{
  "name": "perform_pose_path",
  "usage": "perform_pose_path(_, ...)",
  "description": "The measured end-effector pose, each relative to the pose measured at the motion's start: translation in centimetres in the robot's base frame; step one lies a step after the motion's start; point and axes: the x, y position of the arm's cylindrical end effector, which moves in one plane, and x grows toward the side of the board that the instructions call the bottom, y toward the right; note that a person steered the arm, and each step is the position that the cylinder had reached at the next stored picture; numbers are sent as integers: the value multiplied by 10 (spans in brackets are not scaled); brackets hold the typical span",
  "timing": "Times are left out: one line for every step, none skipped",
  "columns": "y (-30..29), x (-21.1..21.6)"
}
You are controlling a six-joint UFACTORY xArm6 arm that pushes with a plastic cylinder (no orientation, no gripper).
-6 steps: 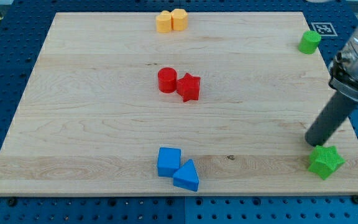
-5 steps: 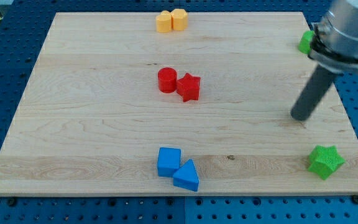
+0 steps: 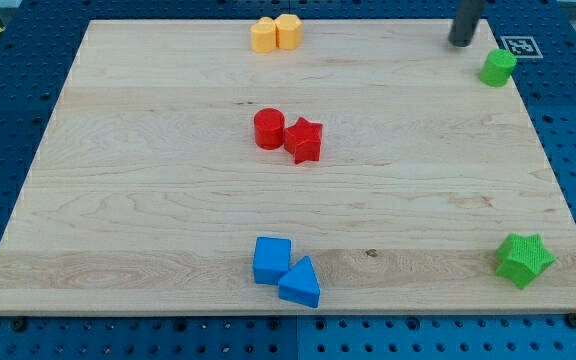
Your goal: Push the green circle to the center right of the board
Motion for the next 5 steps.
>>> perform_pose_path(23, 15)
perform_pose_path(15, 49)
perform_pose_path(2, 81)
perform_pose_path(3, 109)
perform_pose_path(9, 134)
